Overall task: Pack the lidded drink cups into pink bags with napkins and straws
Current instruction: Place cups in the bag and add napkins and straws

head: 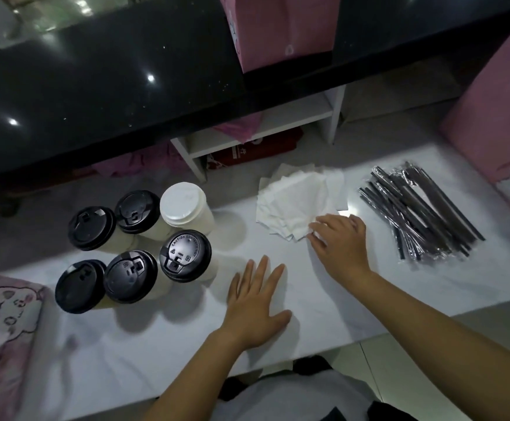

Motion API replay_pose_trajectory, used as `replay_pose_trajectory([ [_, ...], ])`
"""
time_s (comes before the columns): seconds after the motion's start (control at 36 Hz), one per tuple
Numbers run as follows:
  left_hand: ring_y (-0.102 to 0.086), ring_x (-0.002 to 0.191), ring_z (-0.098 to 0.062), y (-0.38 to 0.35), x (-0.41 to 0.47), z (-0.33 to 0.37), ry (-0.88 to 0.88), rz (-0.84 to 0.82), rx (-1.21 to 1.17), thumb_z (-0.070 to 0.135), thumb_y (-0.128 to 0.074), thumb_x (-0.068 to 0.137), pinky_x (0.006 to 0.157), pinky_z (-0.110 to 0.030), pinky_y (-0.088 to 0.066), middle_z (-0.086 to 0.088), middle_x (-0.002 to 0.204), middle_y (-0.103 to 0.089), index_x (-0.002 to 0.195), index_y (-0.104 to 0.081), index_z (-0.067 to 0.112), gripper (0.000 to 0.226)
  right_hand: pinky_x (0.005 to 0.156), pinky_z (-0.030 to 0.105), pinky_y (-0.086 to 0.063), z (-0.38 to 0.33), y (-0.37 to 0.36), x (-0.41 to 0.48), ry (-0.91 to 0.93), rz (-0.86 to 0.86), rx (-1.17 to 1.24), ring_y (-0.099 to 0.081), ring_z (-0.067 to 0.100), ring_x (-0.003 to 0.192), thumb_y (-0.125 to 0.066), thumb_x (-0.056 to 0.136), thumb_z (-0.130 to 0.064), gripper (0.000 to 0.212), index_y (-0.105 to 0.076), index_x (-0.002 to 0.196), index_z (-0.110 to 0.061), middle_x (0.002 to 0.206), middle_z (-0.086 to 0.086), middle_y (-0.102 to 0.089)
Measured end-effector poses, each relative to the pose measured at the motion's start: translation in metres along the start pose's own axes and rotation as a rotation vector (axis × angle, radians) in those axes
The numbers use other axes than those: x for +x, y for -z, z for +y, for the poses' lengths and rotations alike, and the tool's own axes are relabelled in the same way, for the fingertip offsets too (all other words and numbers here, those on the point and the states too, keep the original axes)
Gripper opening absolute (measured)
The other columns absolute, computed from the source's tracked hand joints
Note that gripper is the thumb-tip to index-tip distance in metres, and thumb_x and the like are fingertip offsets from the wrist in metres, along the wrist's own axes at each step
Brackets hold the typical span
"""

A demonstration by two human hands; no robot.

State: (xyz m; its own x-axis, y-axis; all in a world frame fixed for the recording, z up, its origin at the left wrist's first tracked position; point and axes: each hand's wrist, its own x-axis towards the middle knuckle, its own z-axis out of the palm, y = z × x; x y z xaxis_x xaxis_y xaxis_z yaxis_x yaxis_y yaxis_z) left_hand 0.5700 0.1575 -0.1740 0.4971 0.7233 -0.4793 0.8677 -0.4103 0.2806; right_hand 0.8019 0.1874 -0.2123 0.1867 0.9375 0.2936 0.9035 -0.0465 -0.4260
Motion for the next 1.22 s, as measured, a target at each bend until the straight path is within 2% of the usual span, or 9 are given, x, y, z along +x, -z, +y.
replay_pose_trajectory([
  [0.17,0.035,0.145,-0.014,-0.001,-0.001,0.002,0.024,0.005,0.014,0.061,-0.043,0.092,0.118,-0.041,0.018,0.014,0.157,0.035,0.150,0.019,0.049,0.085,0.098,0.052,-0.040,-0.010,0.001,0.005,-0.017,-0.109,-0.163,-0.060,0.029,0.100,-0.074,0.078,-0.055,0.050,-0.068,0.114,-0.021,0.104,0.003,-0.067],
  [0.36,0.034,0.145,-0.015,-0.001,0.000,0.006,0.039,-0.011,0.034,0.061,-0.042,0.093,0.119,-0.042,0.017,0.012,0.157,0.035,0.151,0.018,0.047,0.085,0.100,0.052,-0.037,-0.010,-0.008,0.011,0.087,0.083,-0.163,-0.061,0.026,0.086,-0.062,0.086,-0.033,0.018,-0.072,0.093,-0.020,0.089,0.000,-0.069],
  [0.56,0.033,0.146,-0.016,0.001,-0.001,0.006,0.040,-0.014,0.027,0.060,-0.042,0.093,0.120,-0.044,0.016,0.012,0.158,0.034,0.151,0.018,0.047,0.084,0.099,0.052,-0.038,-0.008,0.002,0.010,0.122,0.165,0.033,-0.065,0.023,0.095,-0.059,0.090,-0.024,0.017,-0.076,0.092,-0.020,0.092,-0.004,-0.073],
  [0.64,0.033,0.146,-0.016,0.001,-0.002,0.005,0.035,-0.014,0.011,0.060,-0.042,0.093,0.120,-0.045,0.015,0.012,0.158,0.033,0.151,0.018,0.047,0.084,0.088,0.045,-0.044,-0.009,0.014,0.007,0.093,0.154,0.130,-0.063,0.026,0.094,-0.057,0.091,-0.026,0.020,-0.075,0.092,-0.017,0.100,-0.001,-0.071],
  [0.75,0.022,0.150,-0.017,0.007,-0.002,0.008,0.038,0.006,-0.051,0.054,-0.050,0.092,0.122,-0.045,0.008,0.011,0.163,0.020,0.154,0.004,0.046,0.083,0.081,0.038,-0.049,-0.013,0.044,-0.005,-0.130,0.098,0.407,-0.059,0.023,0.092,-0.068,0.090,-0.018,0.009,-0.074,0.089,-0.012,0.107,0.002,-0.064],
  [0.83,-0.020,0.149,-0.021,0.021,0.003,0.011,0.103,0.158,-0.233,0.048,-0.057,0.085,0.121,-0.043,-0.018,0.007,0.161,-0.025,0.149,-0.034,0.038,0.068,0.076,0.020,-0.049,-0.019,0.075,-0.029,-0.326,0.103,0.628,-0.061,0.009,0.083,-0.070,0.091,-0.017,0.002,-0.070,0.090,-0.018,0.097,-0.007,-0.064],
  [0.92,-0.052,0.126,-0.017,0.041,0.013,0.019,0.168,0.314,-0.512,0.042,-0.060,0.079,0.110,-0.042,-0.040,0.003,0.137,-0.054,0.136,-0.054,0.027,0.059,0.075,0.018,-0.049,-0.023,0.100,-0.056,-0.497,0.137,0.784,-0.062,0.006,0.082,-0.066,0.094,-0.020,0.006,-0.064,0.089,-0.019,0.085,-0.006,-0.067],
  [1.03,-0.049,0.124,-0.013,0.070,0.037,0.037,0.112,0.366,-0.518,0.024,-0.064,0.092,0.098,-0.018,-0.034,0.001,0.140,-0.053,0.139,-0.052,0.020,0.049,0.068,0.033,-0.056,-0.020,0.119,-0.079,-0.792,0.177,1.109,-0.067,0.020,0.072,-0.065,0.095,-0.012,0.007,-0.061,0.100,-0.011,0.082,0.013,-0.071],
  [1.22,-0.047,0.130,-0.023,0.087,0.098,0.060,0.062,0.352,-0.281,0.033,-0.069,0.088,0.106,-0.035,-0.038,-0.004,0.146,-0.049,0.142,-0.047,0.019,0.060,0.075,0.042,-0.060,-0.001,0.122,-0.098,-1.035,0.132,1.234,-0.071,0.030,0.083,-0.074,0.085,-0.004,0.042,-0.057,0.122,-0.017,0.094,0.015,-0.073],
])
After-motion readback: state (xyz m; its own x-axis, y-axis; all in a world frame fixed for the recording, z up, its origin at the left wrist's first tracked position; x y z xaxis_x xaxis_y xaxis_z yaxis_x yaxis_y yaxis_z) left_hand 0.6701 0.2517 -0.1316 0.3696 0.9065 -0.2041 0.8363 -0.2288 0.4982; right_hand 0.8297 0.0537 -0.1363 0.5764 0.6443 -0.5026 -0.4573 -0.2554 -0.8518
